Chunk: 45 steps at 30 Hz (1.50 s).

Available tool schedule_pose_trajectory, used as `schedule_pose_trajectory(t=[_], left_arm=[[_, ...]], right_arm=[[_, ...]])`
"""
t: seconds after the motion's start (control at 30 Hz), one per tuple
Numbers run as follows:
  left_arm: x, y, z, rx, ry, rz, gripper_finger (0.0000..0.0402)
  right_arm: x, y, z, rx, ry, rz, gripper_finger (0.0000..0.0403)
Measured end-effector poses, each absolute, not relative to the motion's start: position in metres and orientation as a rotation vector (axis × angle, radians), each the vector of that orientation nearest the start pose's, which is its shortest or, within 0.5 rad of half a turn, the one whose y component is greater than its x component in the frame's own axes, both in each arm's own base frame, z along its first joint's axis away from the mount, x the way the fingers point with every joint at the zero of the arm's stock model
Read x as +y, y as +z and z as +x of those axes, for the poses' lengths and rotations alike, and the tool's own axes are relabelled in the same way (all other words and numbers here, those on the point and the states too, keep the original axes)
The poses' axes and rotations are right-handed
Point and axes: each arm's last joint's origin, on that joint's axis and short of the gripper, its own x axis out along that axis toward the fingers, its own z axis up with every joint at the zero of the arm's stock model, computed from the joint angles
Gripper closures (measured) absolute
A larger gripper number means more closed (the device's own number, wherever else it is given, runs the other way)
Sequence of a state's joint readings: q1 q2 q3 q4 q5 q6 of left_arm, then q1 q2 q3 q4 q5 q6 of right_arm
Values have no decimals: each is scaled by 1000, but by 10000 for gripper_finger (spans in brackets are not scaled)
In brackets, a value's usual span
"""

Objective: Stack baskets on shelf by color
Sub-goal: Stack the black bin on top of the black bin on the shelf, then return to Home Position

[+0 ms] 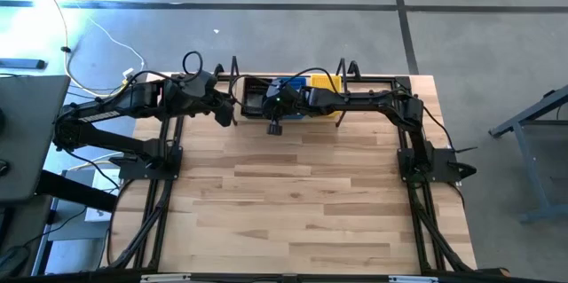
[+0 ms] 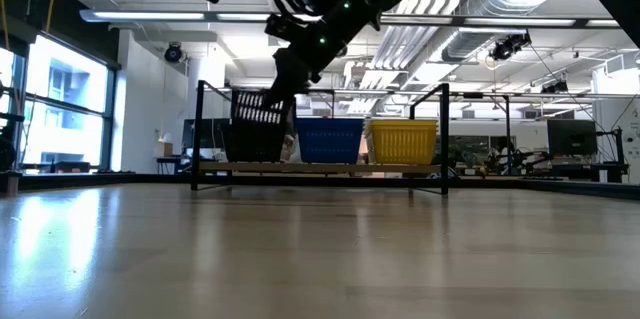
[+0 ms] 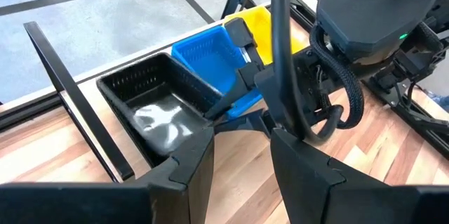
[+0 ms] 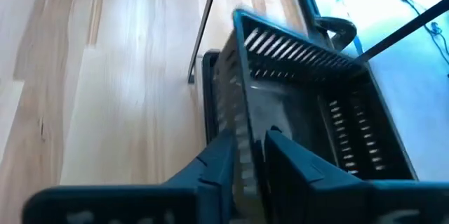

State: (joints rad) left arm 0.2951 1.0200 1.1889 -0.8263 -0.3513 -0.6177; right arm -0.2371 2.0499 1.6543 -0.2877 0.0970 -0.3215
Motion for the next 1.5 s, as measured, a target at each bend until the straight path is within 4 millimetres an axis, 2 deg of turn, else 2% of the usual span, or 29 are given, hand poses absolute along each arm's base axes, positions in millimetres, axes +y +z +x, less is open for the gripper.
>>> schedule_pose_trajectory(t=[0.13, 0.43, 0.6, 0.73, 1.03, 1.3, 1.5], left_arm=[[64, 371, 177, 453, 807, -555, 271], [64, 371, 178, 466, 781, -552, 271], [58, 371, 171, 503, 744, -522, 271], [49, 366, 164, 518, 703, -514, 271], [30, 327, 154, 435, 559, -496, 271], [14, 285, 153, 288, 292, -486, 271], [4, 251, 150, 219, 194, -458, 271]], right_arm=[[-112, 240, 453, 706, -215, -254, 323], [-111, 245, 452, 693, -234, -209, 320], [-107, 266, 441, 669, -260, -126, 320], [-105, 290, 429, 624, -286, -62, 320], [-90, 343, 401, 507, -305, 31, 320], [-62, 381, 379, 408, -249, 13, 320], [-39, 410, 357, 329, -197, 2, 320]])
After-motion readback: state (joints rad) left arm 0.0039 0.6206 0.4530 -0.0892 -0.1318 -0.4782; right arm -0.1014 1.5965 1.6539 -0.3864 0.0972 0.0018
